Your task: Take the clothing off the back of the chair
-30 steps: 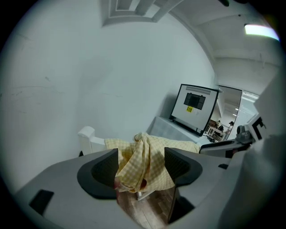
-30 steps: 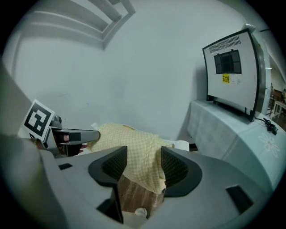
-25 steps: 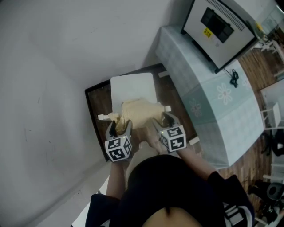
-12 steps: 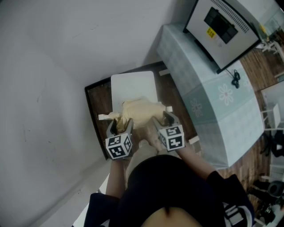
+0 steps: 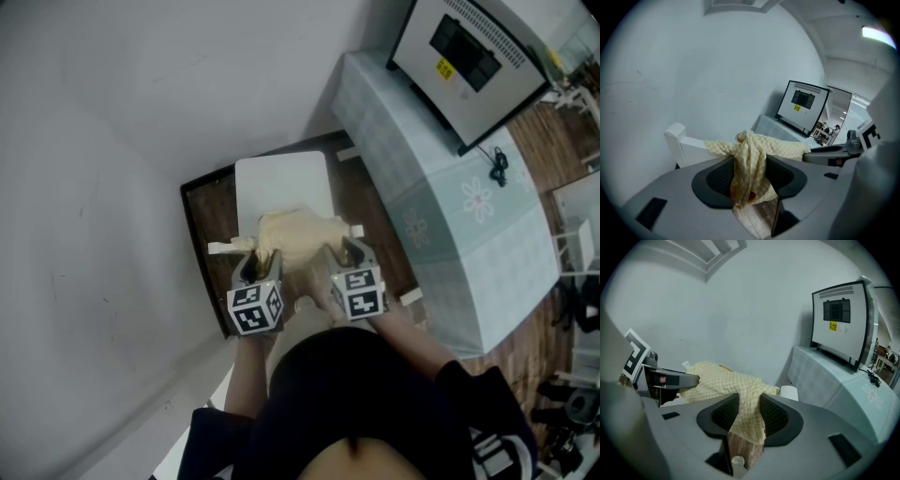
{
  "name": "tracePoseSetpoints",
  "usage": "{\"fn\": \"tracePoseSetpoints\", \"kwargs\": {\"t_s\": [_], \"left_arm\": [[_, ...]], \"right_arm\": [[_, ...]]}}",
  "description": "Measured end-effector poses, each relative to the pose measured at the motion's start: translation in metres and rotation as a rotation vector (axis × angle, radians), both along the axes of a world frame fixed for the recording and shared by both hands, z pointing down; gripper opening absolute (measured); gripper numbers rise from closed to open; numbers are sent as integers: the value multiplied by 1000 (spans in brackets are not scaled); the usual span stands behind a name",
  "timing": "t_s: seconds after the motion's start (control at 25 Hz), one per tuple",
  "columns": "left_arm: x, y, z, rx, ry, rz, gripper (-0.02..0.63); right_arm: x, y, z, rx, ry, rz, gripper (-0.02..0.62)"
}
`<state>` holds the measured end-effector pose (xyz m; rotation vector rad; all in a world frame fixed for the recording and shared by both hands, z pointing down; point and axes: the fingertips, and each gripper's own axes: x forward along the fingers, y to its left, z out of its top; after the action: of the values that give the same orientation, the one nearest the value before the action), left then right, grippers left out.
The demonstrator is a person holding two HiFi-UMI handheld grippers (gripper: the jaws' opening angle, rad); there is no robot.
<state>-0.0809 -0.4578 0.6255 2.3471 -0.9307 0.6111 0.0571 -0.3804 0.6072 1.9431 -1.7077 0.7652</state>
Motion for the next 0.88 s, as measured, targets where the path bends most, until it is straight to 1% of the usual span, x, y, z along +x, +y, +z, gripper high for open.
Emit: {"fn": "tracePoseSetpoints", "kwargs": {"t_s": [0.12,0.24,0.32,0.64,0.88], "left_arm": [[3,3,-2,1,-4,13,173],[5,7,-3,3,-7,28,109],[8,10,-5,16,-12,39,85],[11,19,-14,32,-8,44,75],[13,29,-25,54,-7,28,74]], "right_arm": [[-1,0,0,1,-25,-3,130],[-4,0,-2,9,-59,-21,85],[-5,0,-3,14,-74,-31,69],[-1,5,-8,33,-78,-59,60],[-1,12,-19,53,-98,-87,57]]}}
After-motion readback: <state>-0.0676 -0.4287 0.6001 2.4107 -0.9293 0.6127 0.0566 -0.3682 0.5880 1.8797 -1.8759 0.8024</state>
